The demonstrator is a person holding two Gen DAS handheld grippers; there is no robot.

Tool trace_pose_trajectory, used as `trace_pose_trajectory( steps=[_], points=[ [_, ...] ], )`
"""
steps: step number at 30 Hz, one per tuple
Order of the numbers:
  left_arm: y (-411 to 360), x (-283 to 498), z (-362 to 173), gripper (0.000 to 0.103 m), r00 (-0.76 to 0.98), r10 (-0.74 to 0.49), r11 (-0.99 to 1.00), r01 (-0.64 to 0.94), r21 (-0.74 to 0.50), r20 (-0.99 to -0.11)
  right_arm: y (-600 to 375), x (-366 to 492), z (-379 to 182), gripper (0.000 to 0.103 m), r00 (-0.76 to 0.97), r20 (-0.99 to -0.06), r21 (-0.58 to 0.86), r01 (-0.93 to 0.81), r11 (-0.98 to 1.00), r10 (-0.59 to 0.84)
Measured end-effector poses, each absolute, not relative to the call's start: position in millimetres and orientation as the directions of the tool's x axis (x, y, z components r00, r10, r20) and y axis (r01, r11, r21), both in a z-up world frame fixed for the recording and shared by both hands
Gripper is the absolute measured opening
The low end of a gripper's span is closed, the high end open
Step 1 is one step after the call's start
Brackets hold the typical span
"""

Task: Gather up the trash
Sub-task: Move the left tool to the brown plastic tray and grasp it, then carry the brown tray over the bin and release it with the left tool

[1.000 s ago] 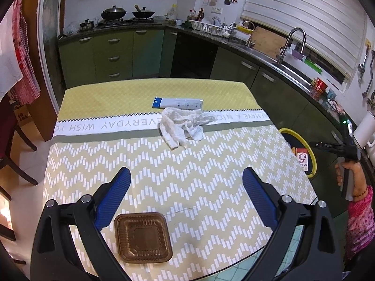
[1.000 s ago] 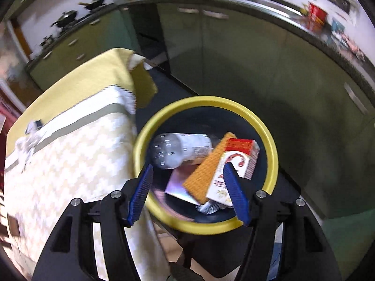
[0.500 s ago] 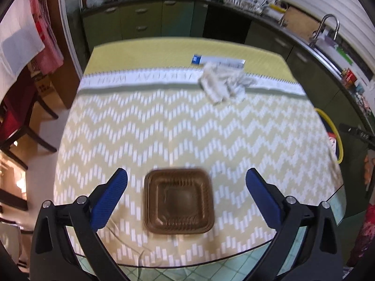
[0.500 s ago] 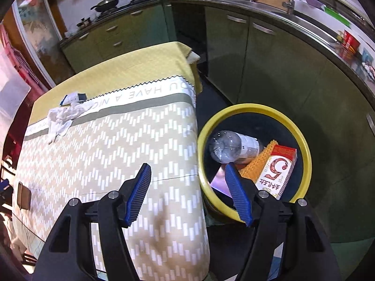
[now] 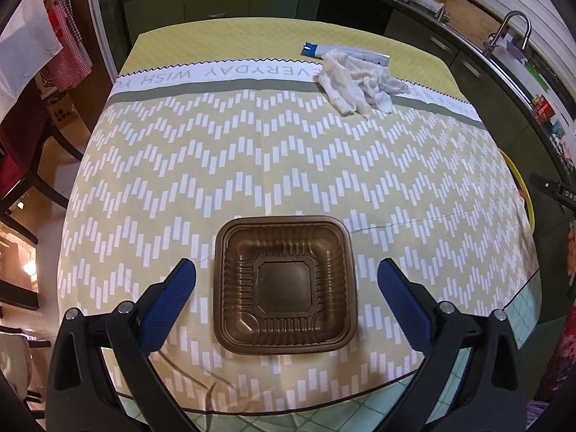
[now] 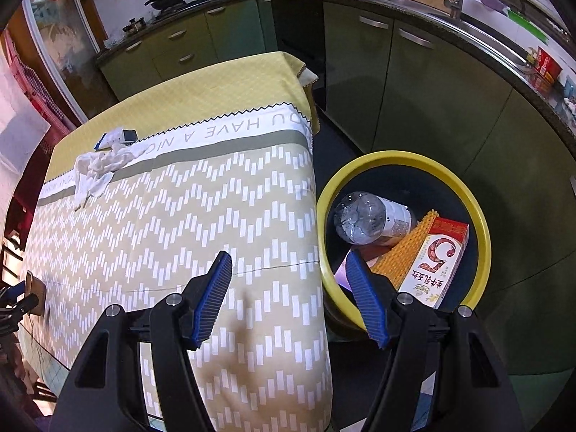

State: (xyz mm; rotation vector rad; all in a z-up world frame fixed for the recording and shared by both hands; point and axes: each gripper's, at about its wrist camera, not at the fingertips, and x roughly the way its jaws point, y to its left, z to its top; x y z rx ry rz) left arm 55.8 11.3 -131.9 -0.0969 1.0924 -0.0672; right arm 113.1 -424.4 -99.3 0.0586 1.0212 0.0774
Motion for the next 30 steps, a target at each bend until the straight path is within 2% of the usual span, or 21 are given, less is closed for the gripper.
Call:
trace_pose_trajectory(
  steps=[3, 7, 9, 17, 22, 30],
  points=[
    [11.4, 56.9, -133.4, 0.095, 0.460, -0.101, 0.994, 0.008, -0.110, -0.882, -421.8, 113.2, -99.6, 0.065, 0.518, -0.850, 0.081, -0.044, 0.996, 0.093],
    [9.4, 58.7, -137.2, 0.072, 0.448, -0.108, 0.994, 0.020, -0.111, -0.888, -420.8, 113.0, -98.9, 0.065, 0.519, -0.850, 0.081, -0.046, 0.996, 0.093],
    [8.4, 58.5, -138.1, 0.067, 0.447, -0.098, 0.995, 0.024, -0.098, -0.889, -420.9, 113.0, -98.9, 0.065, 0.518, -0.850, 0.081, -0.046, 0.996, 0.093],
    [-3.5, 58.2, -123.0, 0.067, 0.478, -0.125, 0.992, 0.079, -0.099, -0.869, -422.1, 112.5, -97.5, 0.065, 0.523, -0.848, 0.079, -0.045, 0.996, 0.091],
    [-35.7, 66.0, -97.1, 0.067, 0.513, -0.167, 0.979, 0.187, -0.080, -0.842, -433.4, 104.7, -90.5, 0.065, 0.538, -0.840, 0.069, -0.025, 0.997, 0.071],
    [-159.6, 99.6, -67.5, 0.067, 0.414, -0.389, 0.848, 0.509, -0.145, -0.823, -495.4, 79.5, -77.6, 0.065, 0.555, -0.831, 0.041, 0.098, 0.994, -0.020]
  ],
)
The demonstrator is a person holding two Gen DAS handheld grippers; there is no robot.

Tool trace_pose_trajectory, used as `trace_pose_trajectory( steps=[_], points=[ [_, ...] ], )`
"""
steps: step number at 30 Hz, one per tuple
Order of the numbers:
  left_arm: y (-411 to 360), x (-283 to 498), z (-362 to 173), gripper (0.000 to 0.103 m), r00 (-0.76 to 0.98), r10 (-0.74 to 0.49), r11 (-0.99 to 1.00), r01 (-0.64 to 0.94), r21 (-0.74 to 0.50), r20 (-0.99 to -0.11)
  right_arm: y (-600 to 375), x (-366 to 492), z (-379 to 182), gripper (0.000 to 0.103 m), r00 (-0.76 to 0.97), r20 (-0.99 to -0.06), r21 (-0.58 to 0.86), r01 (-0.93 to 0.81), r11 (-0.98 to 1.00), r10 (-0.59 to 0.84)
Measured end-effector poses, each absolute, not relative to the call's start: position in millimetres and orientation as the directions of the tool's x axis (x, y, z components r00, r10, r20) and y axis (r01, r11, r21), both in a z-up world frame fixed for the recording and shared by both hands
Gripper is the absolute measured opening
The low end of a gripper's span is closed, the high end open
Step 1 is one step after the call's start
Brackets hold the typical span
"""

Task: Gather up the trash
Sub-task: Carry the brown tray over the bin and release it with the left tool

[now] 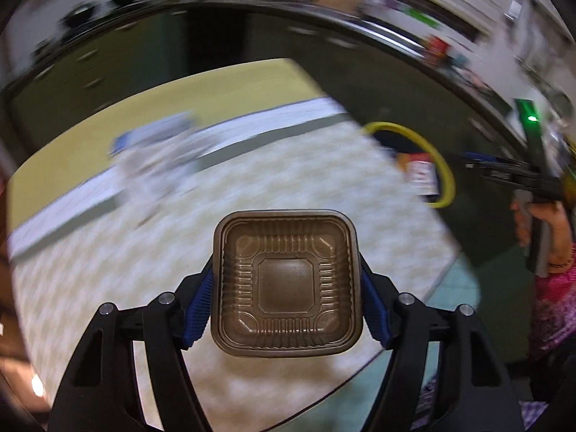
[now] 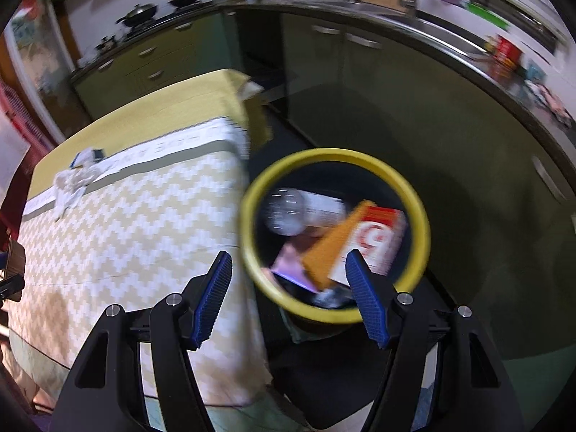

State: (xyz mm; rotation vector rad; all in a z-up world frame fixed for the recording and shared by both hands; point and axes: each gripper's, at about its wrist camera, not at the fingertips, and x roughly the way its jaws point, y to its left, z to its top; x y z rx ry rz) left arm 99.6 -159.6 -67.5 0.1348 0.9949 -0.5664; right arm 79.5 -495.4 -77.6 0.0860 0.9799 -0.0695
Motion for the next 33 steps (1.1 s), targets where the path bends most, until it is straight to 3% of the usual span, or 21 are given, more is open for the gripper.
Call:
trace_pose_trajectory(
  steps=[10, 21, 23, 28, 33],
  points=[
    [-362.5, 122.3, -79.1, 0.067, 0.191, -0.503, 0.594, 0.785, -0.176, -0.843, -568.1, 41.1, -74.9, 0.065, 0.561, -0.823, 0.053, 0.230, 0.972, -0.088],
    [-475.2, 178.6, -126.5, 0.071, 0.160, -0.459, 0.589, 0.791, -0.165, -0.874, -609.4, 4.2, -84.2, 0.066, 0.531, -0.837, 0.063, 0.332, 0.941, -0.131],
    [-476.9, 187.2, -132.0, 0.085, 0.181, -0.453, 0.602, 0.784, -0.150, -0.873, -613.6, -0.3, -84.9, 0.068, 0.523, -0.841, 0.061, 0.347, 0.936, -0.139],
    [-451.0, 190.5, -118.4, 0.085, 0.174, -0.497, 0.606, 0.771, -0.196, -0.850, -609.1, -2.7, -81.7, 0.071, 0.520, -0.842, 0.049, 0.338, 0.940, -0.143],
    [-354.2, 162.4, -73.6, 0.086, 0.263, -0.599, 0.624, 0.745, -0.235, -0.756, -583.0, 14.1, -80.2, 0.071, 0.530, -0.841, 0.045, 0.270, 0.962, -0.109]
  ],
)
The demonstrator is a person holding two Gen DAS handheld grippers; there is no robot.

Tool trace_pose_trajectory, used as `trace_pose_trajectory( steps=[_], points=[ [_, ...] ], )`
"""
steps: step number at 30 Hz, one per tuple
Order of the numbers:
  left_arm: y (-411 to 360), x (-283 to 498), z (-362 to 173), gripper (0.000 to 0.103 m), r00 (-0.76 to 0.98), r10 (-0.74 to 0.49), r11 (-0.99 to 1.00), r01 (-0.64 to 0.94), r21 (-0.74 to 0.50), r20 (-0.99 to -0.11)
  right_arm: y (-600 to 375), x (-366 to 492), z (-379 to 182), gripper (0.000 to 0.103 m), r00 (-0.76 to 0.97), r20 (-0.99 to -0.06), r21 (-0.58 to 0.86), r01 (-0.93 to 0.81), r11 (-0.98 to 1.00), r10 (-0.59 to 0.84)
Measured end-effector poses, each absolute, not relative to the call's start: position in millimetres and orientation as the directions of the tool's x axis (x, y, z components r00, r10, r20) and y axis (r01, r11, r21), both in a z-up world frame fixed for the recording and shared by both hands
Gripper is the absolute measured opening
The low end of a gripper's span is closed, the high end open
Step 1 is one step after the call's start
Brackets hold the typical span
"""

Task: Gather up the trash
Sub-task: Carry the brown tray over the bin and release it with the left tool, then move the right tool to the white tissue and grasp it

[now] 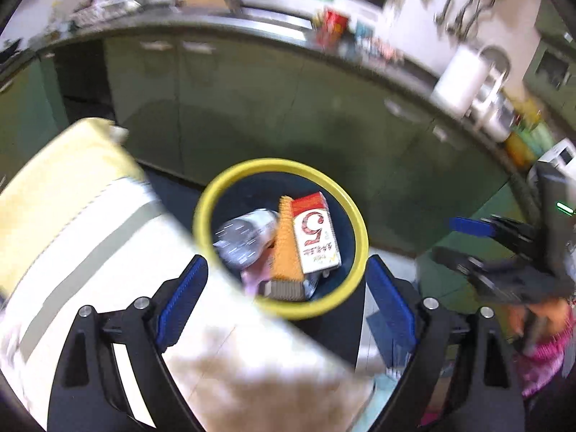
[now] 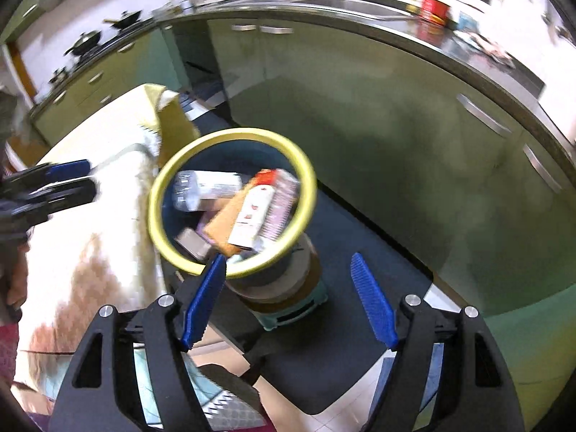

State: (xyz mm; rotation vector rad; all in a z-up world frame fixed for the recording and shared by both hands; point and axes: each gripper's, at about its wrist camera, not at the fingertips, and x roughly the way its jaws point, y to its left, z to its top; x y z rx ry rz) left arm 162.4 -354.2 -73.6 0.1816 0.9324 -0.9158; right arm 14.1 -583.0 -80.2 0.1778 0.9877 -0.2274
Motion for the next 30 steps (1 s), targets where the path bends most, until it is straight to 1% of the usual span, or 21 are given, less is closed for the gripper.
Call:
trace_pose_trajectory(
  steps=[2, 4, 7, 10, 14, 16, 18, 21, 23, 28, 30],
  points=[
    [-303.1, 149.3, -66.2, 0.088, 0.319, -0.609, 0.656, 0.717, -0.235, -0.726, -566.9, 27.3, -81.7, 0.071, 0.528, -0.844, 0.040, 0.230, 0.972, -0.090],
    [-263.0, 141.9, -64.7, 0.088, 0.364, -0.597, 0.689, 0.689, -0.226, -0.715, -546.6, 46.4, -83.0, 0.071, 0.525, -0.848, 0.034, 0.185, 0.982, -0.070],
    [-198.2, 134.7, -64.4, 0.088, 0.455, -0.547, 0.761, 0.620, -0.191, -0.703, -509.7, 77.9, -81.4, 0.071, 0.528, -0.849, 0.033, 0.111, 0.993, -0.031],
    [-134.5, 136.6, -63.8, 0.089, 0.575, -0.452, 0.845, 0.522, -0.120, -0.682, -463.1, 111.7, -77.5, 0.071, 0.536, -0.844, 0.043, 0.015, 0.999, 0.028],
    [-76.4, 143.4, -70.7, 0.089, 0.628, -0.405, 0.894, 0.425, -0.143, -0.664, -394.7, 153.4, -75.2, 0.071, 0.521, -0.846, 0.054, -0.125, 0.991, 0.112],
    [-52.5, 145.0, -73.6, 0.089, 0.661, -0.383, 0.913, 0.375, -0.159, -0.645, -352.3, 176.1, -76.5, 0.070, 0.501, -0.849, 0.074, -0.201, 0.977, 0.168],
    [-34.9, 147.8, -73.3, 0.089, 0.677, -0.392, 0.916, 0.346, -0.201, -0.622, -315.6, 195.2, -79.8, 0.070, 0.473, -0.852, 0.102, -0.268, 0.958, 0.223],
    [-10.4, 153.0, -69.6, 0.089, 0.709, -0.389, 0.921, 0.284, -0.267, -0.587, -266.9, 222.4, -90.9, 0.064, 0.411, -0.861, 0.161, -0.339, 0.927, 0.300],
    [3.7, 154.7, -69.1, 0.090, 0.732, -0.372, 0.925, 0.241, -0.294, -0.571, -236.5, 235.8, -99.4, 0.064, 0.369, -0.864, 0.199, -0.377, 0.905, 0.343],
    [19.5, 159.8, -70.5, 0.091, 0.740, -0.352, 0.927, 0.191, -0.323, -0.573, -185.0, 249.5, -116.9, 0.064, 0.335, -0.870, 0.201, -0.431, 0.880, 0.363],
    [22.4, 160.1, -71.1, 0.091, 0.737, -0.356, 0.924, 0.188, -0.332, -0.574, -169.4, 254.0, -123.3, 0.064, 0.340, -0.875, 0.175, -0.443, 0.879, 0.345]
  ],
)
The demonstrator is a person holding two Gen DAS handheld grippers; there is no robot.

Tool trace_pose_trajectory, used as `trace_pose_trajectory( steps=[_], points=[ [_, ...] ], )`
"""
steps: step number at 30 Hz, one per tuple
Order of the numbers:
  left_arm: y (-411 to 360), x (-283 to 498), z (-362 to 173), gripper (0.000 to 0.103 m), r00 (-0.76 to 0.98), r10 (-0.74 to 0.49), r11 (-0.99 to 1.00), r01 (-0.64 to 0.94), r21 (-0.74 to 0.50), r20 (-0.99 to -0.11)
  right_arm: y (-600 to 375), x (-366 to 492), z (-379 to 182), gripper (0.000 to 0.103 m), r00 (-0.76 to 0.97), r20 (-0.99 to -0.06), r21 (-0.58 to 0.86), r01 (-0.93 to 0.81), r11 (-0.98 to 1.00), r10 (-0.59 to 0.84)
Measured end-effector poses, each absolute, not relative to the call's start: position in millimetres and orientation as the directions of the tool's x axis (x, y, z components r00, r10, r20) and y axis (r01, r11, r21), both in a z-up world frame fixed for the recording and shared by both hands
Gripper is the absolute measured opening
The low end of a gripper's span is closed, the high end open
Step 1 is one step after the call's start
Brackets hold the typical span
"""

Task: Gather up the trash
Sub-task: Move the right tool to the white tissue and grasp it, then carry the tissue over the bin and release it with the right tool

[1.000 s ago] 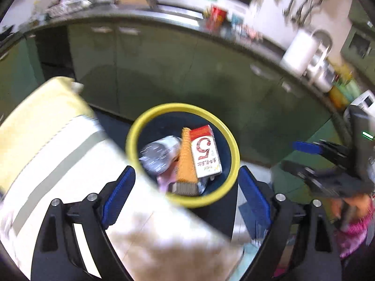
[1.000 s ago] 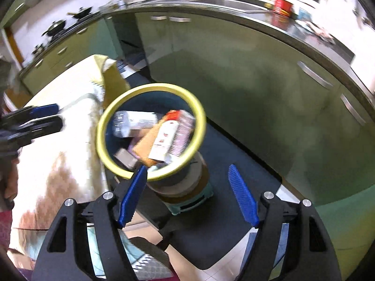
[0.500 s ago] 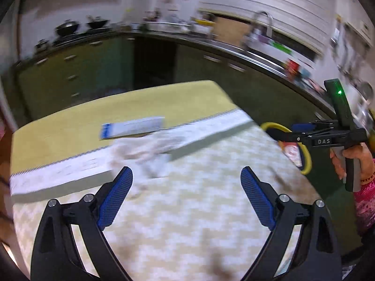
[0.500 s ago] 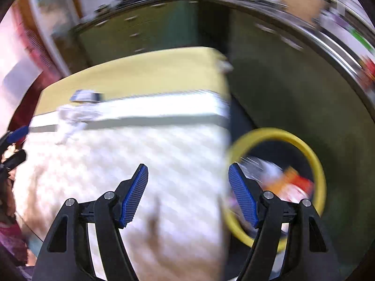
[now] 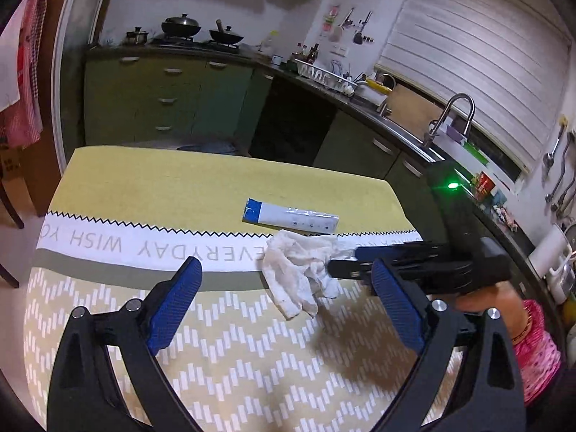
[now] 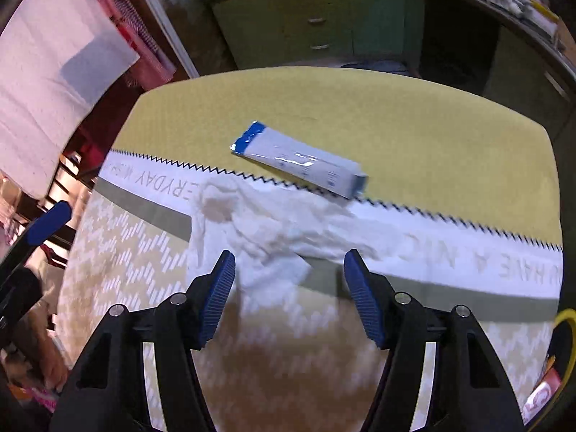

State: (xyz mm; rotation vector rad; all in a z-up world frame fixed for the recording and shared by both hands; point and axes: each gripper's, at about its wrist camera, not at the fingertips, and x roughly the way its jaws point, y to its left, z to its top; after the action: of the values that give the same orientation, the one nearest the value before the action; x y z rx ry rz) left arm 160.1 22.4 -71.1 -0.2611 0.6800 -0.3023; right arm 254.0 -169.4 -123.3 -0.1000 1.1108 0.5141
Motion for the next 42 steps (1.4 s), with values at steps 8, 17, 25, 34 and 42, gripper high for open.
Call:
trace_pose_trajectory(
  steps=[8, 17, 25, 34, 42],
  points=[
    [17.7, 158.2, -70.6, 0.091, 0.735, -0.359, 0.924, 0.195, -0.328, -0.575, -145.7, 265.3, -137.7, 0.028, 0.351, -0.887, 0.130, -0.436, 0.891, 0.301],
    [14.6, 158.4, -71.4, 0.091, 0.732, -0.360, 0.925, 0.197, -0.326, -0.579, -162.9, 236.4, -111.9, 0.008, 0.375, -0.857, 0.151, -0.473, 0.868, 0.353],
    [11.0, 159.3, -74.3, 0.091, 0.724, -0.364, 0.924, 0.203, -0.324, -0.586, -201.1, 195.3, -64.3, 0.008, 0.444, -0.805, 0.165, -0.470, 0.867, 0.394],
    [-1.5, 158.9, -76.6, 0.091, 0.706, -0.380, 0.922, 0.239, -0.304, -0.598, -285.2, 151.5, -12.8, 0.008, 0.574, -0.748, 0.145, -0.351, 0.925, 0.334],
    [-19.1, 151.6, -71.7, 0.091, 0.692, -0.398, 0.917, 0.283, -0.281, -0.603, -406.5, 127.7, -4.8, 0.008, 0.641, -0.756, 0.120, -0.068, 0.991, 0.135]
  ],
)
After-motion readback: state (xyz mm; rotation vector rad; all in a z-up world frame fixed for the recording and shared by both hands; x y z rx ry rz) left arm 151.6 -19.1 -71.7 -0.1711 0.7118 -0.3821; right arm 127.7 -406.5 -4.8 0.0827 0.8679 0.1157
